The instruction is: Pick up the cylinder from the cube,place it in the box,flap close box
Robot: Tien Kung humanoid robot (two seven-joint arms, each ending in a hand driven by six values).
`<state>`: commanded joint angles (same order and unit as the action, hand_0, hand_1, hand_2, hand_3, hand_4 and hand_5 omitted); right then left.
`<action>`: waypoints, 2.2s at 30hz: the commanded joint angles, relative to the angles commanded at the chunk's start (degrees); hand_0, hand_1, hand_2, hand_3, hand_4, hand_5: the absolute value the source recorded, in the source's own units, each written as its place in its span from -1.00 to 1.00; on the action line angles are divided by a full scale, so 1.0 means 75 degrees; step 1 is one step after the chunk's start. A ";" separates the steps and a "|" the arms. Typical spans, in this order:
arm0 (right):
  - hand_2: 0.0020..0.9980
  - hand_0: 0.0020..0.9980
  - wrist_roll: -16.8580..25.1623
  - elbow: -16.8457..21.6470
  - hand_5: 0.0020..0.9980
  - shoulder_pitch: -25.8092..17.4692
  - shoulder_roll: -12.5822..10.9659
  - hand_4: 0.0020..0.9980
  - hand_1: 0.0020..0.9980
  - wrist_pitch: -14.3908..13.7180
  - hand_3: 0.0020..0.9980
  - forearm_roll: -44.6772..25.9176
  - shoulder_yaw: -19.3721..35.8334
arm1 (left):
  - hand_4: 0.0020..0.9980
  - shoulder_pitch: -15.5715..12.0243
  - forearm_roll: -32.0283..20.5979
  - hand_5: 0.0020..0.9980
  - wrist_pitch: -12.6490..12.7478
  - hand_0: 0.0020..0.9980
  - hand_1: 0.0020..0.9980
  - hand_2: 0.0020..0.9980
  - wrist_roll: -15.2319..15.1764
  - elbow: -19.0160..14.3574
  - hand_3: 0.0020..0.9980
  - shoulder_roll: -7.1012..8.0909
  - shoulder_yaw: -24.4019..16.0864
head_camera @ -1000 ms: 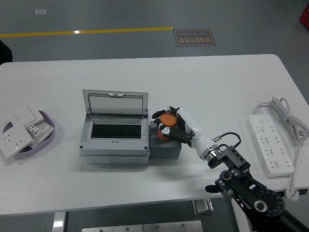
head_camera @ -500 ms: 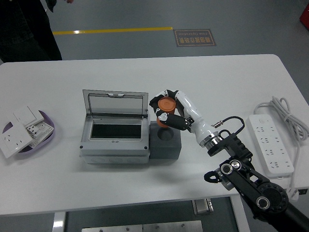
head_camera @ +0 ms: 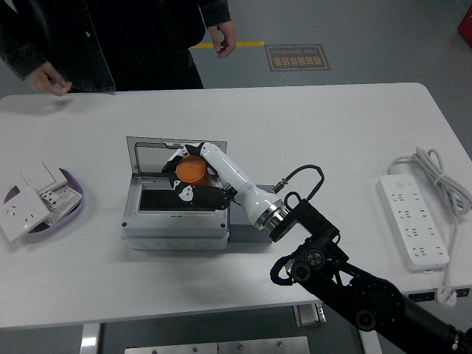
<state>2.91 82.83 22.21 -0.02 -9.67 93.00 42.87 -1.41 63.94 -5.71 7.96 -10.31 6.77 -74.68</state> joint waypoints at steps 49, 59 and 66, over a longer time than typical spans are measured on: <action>0.48 0.68 -0.1061 -0.1583 -0.45 0.1303 0.0002 0.20 0.48 0.0523 0.47 0.2834 -0.1263 | 0.51 0.0092 0.0257 -0.35 0.0003 0.28 0.35 0.32 0.0127 0.0000 0.41 0.0060 -0.0093; 0.50 0.71 -0.0985 -0.1649 -0.36 0.1265 0.0002 0.44 0.50 0.0542 0.54 0.2689 -0.1242 | 0.51 0.0102 0.0244 -0.35 -0.0004 0.28 0.35 0.32 0.0112 0.0000 0.41 0.0051 -0.0043; 0.50 0.71 -0.0624 -0.1245 -0.32 0.1222 0.0002 0.51 0.50 0.0488 0.58 0.1503 -0.1264 | 0.51 0.0090 0.0205 -0.35 -0.0004 0.28 0.35 0.32 0.0092 0.0000 0.41 0.0031 -0.0012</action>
<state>-1.77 73.49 31.38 0.00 -6.01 104.27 33.39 -0.74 65.48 -5.73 8.65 -10.31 7.01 -74.77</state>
